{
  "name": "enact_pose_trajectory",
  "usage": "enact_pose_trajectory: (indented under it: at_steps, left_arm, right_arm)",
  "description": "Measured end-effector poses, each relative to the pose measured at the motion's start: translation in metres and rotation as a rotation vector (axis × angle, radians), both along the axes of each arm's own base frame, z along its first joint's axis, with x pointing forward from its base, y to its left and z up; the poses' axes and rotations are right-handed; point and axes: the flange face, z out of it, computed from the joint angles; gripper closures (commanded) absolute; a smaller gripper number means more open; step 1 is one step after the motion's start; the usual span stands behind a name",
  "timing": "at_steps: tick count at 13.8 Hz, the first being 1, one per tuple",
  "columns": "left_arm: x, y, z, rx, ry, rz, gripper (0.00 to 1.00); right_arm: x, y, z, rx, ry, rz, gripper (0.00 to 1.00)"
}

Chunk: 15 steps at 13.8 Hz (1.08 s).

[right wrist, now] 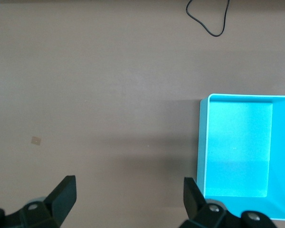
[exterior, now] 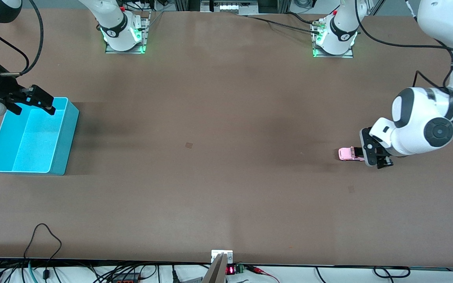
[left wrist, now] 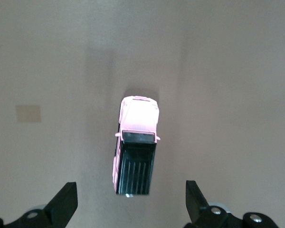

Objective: Wind and store pink jeep toy
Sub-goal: 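Lower the left gripper over the pink toy jeep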

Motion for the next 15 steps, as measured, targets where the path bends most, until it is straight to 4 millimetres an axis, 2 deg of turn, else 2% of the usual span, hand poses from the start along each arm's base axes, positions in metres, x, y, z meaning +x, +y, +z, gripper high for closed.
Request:
enact_pose_trajectory:
  at_steps: [4, 7, 8, 9, 11, 12, 13, 15]
  left_arm:
    - [-0.018, 0.004, -0.039, -0.007, -0.006, -0.045, 0.00]
    - [-0.015, 0.013, -0.064, 0.002, -0.058, -0.064, 0.00]
    - [-0.014, 0.016, -0.071, 0.000, -0.068, -0.074, 0.05]
    - [-0.014, 0.018, -0.078, -0.003, -0.070, -0.081, 0.17]
    - [-0.016, 0.021, -0.085, -0.009, -0.061, -0.106, 0.51]
    - [-0.017, 0.021, -0.086, -0.011, -0.058, -0.116, 0.62]
    - [-0.017, 0.020, -0.087, -0.013, -0.056, -0.129, 0.70]
    - [-0.017, 0.018, -0.085, -0.016, -0.054, -0.154, 0.79]
  right_arm:
    - [0.000, 0.000, 0.000, 0.000, 0.001, -0.001, 0.00]
    - [0.000, 0.000, -0.001, 0.000, 0.001, -0.001, 0.00]
    - [0.000, 0.000, -0.001, 0.000, 0.002, -0.002, 0.00]
    - [0.000, 0.000, -0.001, 0.000, 0.002, -0.002, 0.00]
    - [0.000, 0.000, -0.001, 0.000, 0.002, -0.002, 0.00]
    - [0.000, 0.000, -0.001, 0.000, 0.002, -0.002, 0.00]
    - [0.000, 0.000, -0.001, 0.000, 0.002, -0.003, 0.00]
    - [0.000, 0.000, -0.001, 0.000, 0.003, -0.003, 0.00]
